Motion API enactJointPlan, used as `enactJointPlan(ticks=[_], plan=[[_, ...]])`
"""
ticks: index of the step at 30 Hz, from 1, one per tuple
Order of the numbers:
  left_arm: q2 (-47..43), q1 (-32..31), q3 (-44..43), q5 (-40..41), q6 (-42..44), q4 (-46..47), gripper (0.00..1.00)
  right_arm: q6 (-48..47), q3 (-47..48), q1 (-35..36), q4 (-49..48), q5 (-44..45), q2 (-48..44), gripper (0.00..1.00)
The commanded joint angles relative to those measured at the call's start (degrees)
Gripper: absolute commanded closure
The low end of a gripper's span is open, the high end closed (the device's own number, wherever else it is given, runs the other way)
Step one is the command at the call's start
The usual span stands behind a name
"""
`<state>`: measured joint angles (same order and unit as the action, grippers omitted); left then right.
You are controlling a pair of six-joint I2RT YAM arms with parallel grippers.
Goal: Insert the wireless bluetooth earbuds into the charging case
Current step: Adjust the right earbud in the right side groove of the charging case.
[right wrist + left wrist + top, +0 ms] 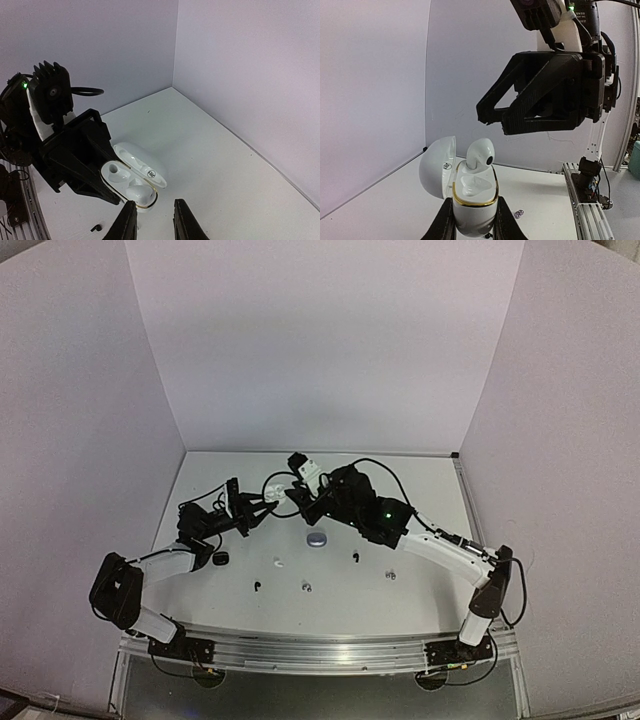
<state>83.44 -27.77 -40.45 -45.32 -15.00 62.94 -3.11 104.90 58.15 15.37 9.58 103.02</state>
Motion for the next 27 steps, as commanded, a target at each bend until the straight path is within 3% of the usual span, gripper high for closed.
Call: enactJointPlan(ticks=[1,11,18,27], plan=[[-0.91,-0.09,-2.48,-0.75,0.30,1.22,1.00,0.85,2.07,-0.19,0.85,-1.51,1.11,0.79],[-0.99,-0.18,-2.37,-1.07,0.33,1.18,1.00,0.00,5.98,-0.31,0.89,-1.96,4.78,0.84],[-0.83,-0.18,-2.35,-0.86,0.15,1.47,1.00,0.39,6.58,-0.29,0.88,-1.36,5.46,0.94],[-0.97,-0.18,-2.07,0.69,0.03,1.33,1.00,1.31,6.48,-0.26,0.89,-0.53,5.61,0.95]])
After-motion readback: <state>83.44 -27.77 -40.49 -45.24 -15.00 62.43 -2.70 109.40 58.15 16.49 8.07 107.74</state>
